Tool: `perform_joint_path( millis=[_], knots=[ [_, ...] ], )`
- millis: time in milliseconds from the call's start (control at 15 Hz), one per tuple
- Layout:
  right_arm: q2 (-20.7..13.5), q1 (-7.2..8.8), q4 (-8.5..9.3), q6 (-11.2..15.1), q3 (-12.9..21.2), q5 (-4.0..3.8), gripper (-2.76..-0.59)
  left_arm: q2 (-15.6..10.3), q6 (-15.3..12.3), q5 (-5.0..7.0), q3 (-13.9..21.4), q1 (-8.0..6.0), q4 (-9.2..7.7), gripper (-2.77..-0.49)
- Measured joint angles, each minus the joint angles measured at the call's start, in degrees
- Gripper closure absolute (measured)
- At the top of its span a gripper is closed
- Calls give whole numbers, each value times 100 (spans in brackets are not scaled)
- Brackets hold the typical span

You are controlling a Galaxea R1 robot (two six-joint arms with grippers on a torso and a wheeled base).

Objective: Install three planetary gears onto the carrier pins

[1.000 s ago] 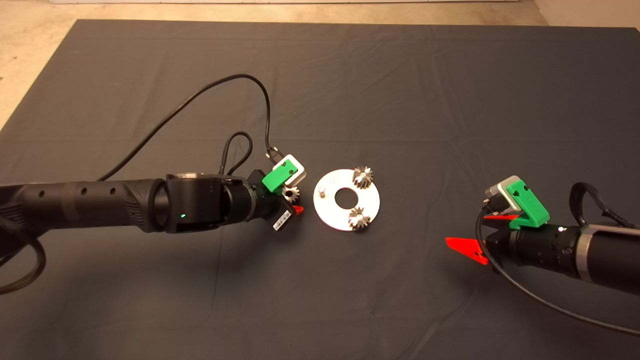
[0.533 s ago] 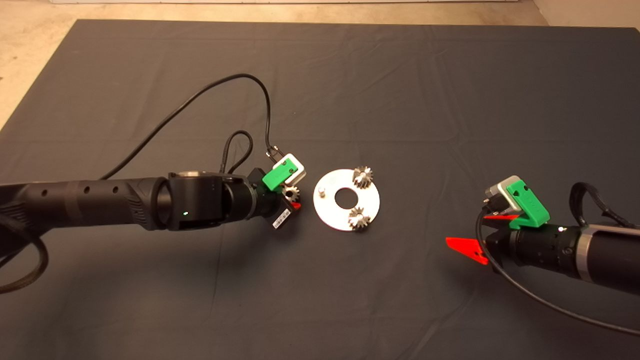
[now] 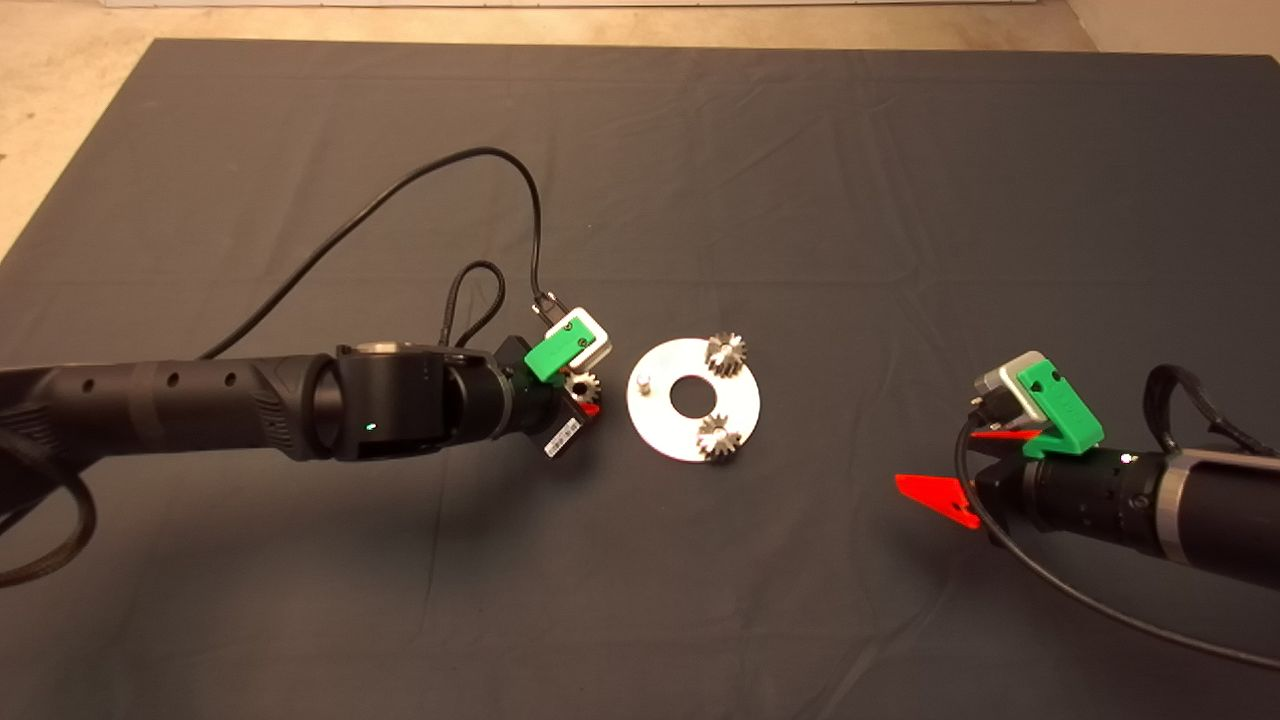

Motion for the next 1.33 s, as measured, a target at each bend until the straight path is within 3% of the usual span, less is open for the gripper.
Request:
perform_joint_path(
  millis=[1000,1133,1333],
  knots=[
    [-48,0,0,0,0,11,-220,0,96,11,13,0,-2,-77],
    [-47,0,0,0,0,11,-220,4,96,137,61,0,-11,-77],
    [-48,0,0,0,0,9,-220,2,99,570,325,-30,-116,-77]
  ],
)
